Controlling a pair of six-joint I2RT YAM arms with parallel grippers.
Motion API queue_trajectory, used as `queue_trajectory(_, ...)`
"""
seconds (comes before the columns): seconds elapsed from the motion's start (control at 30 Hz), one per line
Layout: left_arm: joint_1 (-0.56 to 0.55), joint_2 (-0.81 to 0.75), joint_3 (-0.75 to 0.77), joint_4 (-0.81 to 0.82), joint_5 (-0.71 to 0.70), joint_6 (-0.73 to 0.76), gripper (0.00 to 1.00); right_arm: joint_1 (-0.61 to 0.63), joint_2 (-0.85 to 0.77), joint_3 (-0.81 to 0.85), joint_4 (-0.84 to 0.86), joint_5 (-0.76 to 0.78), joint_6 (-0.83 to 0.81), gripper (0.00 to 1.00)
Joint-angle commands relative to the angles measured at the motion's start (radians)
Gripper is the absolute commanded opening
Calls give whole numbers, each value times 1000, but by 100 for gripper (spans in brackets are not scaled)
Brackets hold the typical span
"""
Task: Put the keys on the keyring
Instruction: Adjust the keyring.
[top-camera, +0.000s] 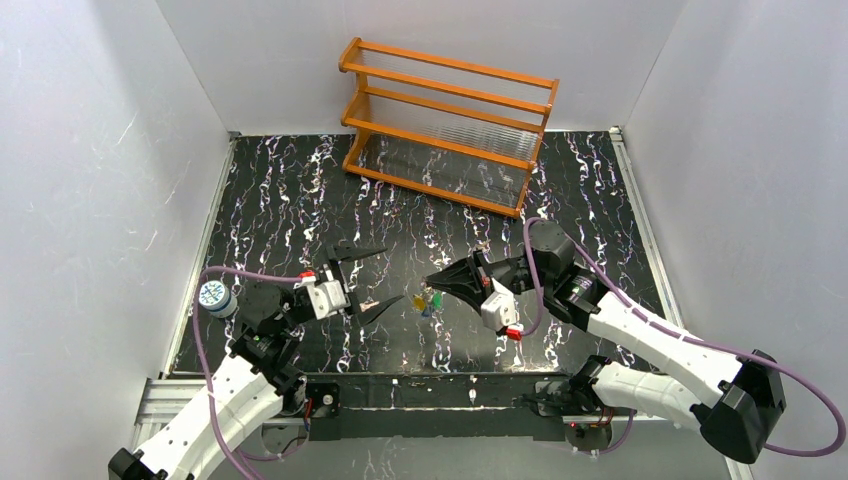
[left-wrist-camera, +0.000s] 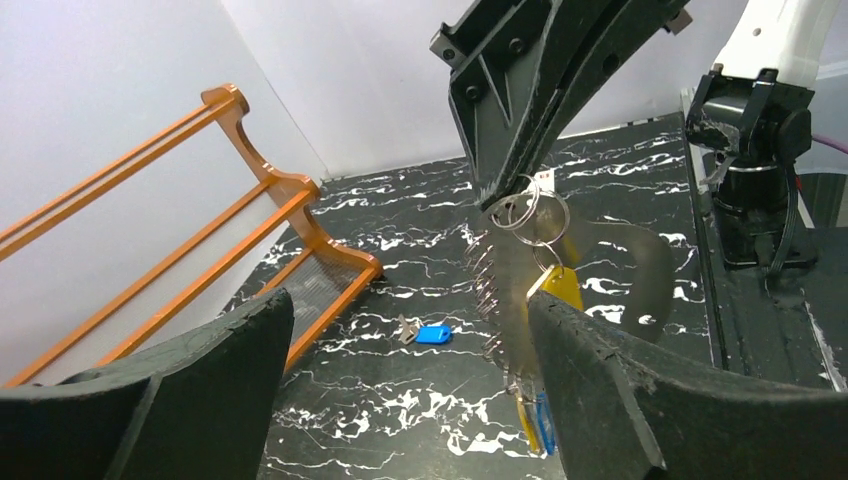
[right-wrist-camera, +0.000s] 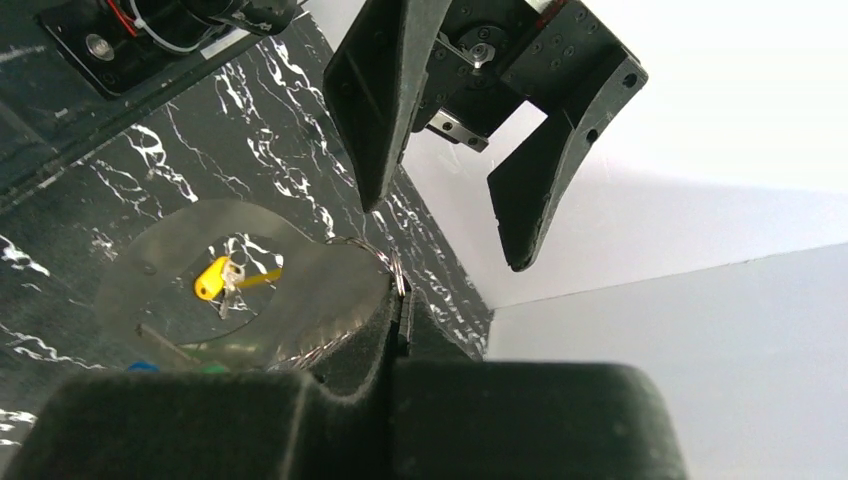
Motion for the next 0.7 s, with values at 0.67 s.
queue_trajectory(0.67,-2,35,36,19,-69,-78,78,2,20,-32,464,212,1089,1)
